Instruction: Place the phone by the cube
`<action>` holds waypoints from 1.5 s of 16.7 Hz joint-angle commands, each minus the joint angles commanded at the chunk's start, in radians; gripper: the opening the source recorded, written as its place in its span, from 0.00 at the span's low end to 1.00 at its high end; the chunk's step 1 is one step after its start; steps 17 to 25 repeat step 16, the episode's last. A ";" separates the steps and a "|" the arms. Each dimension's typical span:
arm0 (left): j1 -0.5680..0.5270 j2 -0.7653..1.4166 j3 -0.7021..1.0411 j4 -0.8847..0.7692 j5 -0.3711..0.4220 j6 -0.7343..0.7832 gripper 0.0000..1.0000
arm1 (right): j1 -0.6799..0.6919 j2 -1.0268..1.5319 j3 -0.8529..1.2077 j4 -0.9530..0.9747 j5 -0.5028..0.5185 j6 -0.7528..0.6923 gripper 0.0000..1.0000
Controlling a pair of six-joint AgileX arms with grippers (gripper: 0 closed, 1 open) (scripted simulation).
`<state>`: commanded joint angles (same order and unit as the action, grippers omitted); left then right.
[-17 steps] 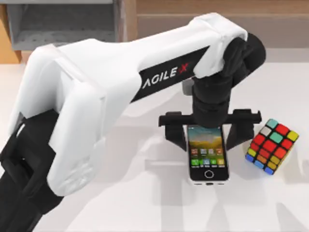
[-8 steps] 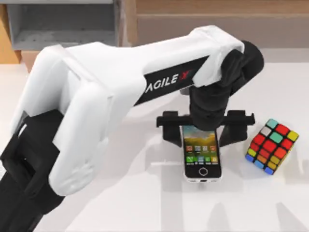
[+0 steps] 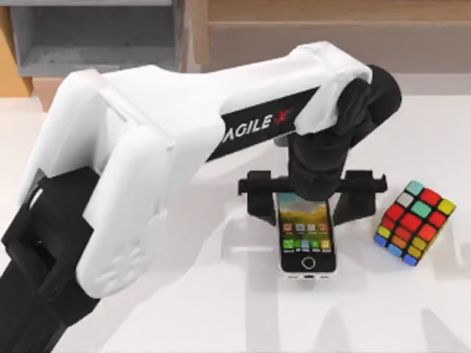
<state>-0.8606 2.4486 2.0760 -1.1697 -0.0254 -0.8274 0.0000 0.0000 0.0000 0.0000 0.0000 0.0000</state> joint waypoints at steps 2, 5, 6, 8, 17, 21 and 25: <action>0.000 0.000 0.000 0.000 0.000 0.000 0.38 | 0.000 0.000 0.000 0.000 0.000 0.000 1.00; 0.000 0.000 0.000 0.000 0.000 0.000 0.60 | 0.000 0.000 0.000 0.000 0.000 0.000 1.00; 0.000 0.000 0.000 0.000 0.000 0.000 0.68 | 0.000 0.000 0.000 0.000 0.000 0.000 1.00; 0.000 0.000 0.000 0.000 0.000 0.000 0.83 | 0.000 0.000 0.000 0.000 0.000 0.000 1.00; 0.000 0.000 0.000 0.000 0.000 0.000 1.00 | 0.000 0.000 0.000 0.000 0.000 0.000 1.00; 0.000 0.000 0.000 0.000 0.000 0.000 1.00 | 0.000 0.000 0.000 0.000 0.000 0.000 1.00; 0.000 0.000 0.000 0.000 0.000 0.000 1.00 | 0.000 0.000 0.000 0.000 0.000 0.000 1.00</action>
